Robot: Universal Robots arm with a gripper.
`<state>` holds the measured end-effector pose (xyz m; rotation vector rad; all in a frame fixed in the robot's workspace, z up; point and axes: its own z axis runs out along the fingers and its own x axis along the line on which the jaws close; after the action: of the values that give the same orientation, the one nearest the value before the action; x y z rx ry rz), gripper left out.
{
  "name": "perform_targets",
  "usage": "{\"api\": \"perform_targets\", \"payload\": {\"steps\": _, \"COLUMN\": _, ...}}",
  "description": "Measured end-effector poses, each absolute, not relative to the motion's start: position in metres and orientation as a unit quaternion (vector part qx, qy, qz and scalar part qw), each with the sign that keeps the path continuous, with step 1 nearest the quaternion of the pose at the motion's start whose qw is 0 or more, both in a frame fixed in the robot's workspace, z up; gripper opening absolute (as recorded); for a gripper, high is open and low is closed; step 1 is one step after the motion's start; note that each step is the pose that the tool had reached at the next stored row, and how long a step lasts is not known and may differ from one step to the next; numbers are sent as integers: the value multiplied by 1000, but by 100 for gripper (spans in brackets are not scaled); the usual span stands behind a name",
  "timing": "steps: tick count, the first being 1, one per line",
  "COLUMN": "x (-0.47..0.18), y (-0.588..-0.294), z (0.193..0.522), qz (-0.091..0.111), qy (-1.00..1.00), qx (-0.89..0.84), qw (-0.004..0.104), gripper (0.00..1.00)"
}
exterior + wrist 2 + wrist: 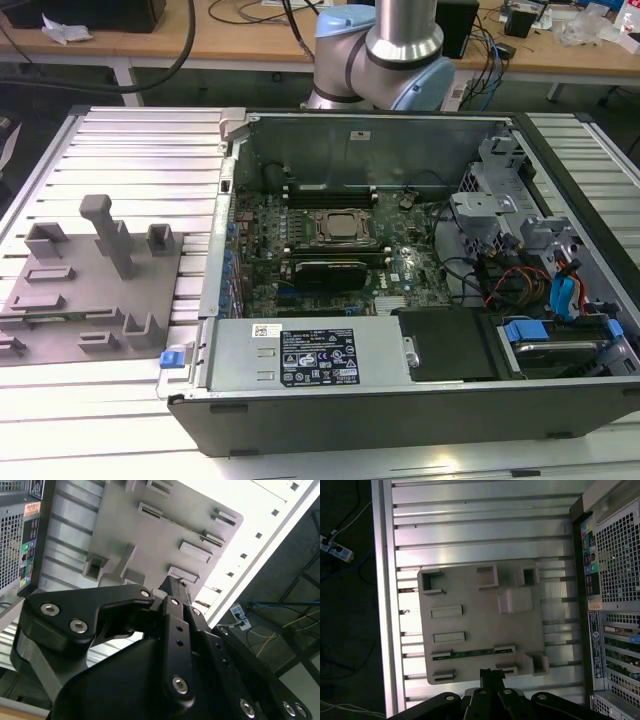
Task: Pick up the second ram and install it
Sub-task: 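Reach for the second ram, then pick up the second ram and move it above second insertion slot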
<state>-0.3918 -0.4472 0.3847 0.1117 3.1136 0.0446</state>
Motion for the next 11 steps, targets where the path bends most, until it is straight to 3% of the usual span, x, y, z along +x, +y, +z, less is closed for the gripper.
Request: {"api": "perform_targets", "payload": {"steps": 11, "x": -395, "y": -446, "z": 385, "qz": 14, "qy": 1000, "qx": 24, "qw": 13, "gripper": 11}}
